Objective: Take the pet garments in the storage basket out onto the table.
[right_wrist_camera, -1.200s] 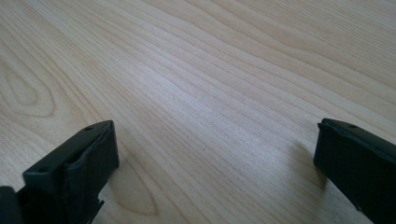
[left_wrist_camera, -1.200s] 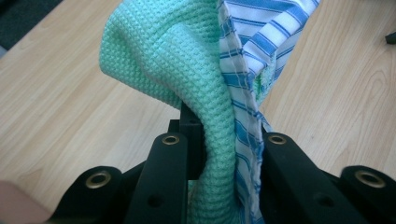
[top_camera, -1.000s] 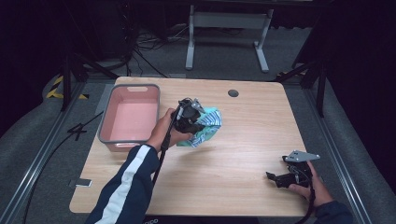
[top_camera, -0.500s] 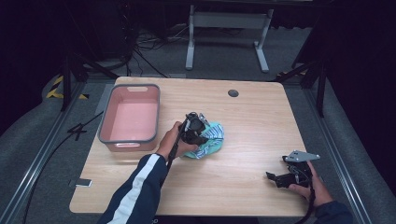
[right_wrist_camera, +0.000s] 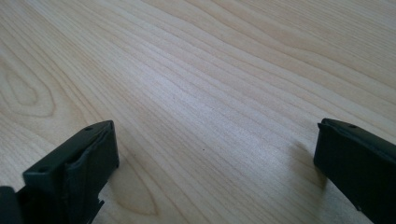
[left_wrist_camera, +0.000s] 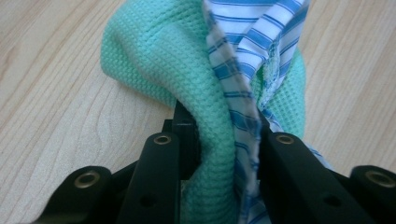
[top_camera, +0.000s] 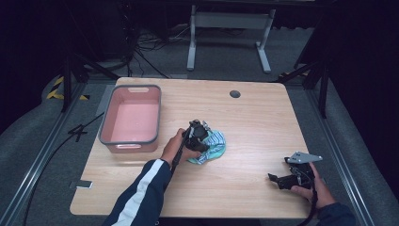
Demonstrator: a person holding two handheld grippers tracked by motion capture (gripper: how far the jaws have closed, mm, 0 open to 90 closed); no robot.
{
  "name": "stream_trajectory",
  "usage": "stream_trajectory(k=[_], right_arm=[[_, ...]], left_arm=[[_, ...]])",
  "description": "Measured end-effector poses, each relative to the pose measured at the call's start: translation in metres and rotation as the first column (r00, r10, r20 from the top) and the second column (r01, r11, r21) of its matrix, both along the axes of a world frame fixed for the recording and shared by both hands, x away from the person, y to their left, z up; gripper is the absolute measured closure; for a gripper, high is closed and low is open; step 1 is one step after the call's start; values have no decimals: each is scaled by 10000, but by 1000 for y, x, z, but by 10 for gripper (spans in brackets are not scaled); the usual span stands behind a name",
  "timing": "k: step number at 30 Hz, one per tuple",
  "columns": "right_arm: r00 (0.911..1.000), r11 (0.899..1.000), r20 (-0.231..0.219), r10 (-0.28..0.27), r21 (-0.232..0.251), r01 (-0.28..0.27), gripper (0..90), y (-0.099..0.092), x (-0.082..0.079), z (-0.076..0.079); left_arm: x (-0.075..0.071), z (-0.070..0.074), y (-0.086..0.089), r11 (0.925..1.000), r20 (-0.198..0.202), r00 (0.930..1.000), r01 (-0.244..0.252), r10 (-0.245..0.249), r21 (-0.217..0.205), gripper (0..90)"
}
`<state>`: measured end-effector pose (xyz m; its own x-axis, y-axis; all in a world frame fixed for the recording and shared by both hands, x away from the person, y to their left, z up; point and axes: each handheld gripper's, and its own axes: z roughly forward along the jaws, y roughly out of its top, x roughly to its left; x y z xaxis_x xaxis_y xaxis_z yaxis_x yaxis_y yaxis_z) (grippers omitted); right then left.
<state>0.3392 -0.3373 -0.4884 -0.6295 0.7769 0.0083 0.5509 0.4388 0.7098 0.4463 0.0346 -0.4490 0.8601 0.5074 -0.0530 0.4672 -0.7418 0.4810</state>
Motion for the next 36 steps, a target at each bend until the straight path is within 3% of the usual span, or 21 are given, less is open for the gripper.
stream_trajectory(k=[7, 12, 24, 32, 36], right_arm=[[10000, 10000, 0, -3, -3, 3, 3, 0, 0, 0], [10000, 10000, 1, 0, -3, 0, 3, 0, 0, 0], [10000, 10000, 2, -10, -5, 10, 3, 0, 0, 0], [10000, 10000, 3, -9, -4, 9, 3, 0, 0, 0], [10000, 10000, 3, -15, -5, 15, 3, 0, 0, 0]], left_arm=[[-1, 4, 0, 9998, 222, 9997, -67, 63, 204, 638], [-4, 9, -1, 9999, 217, 9997, 73, -76, 137, 539], [-15, 31, 3, 9998, 786, 9967, 186, -187, 25, 347], [-22, 42, 8, 9986, 1004, 9939, 489, -468, -188, 300], [-27, 48, 11, 9981, 1200, 9911, 601, -584, -102, 274]])
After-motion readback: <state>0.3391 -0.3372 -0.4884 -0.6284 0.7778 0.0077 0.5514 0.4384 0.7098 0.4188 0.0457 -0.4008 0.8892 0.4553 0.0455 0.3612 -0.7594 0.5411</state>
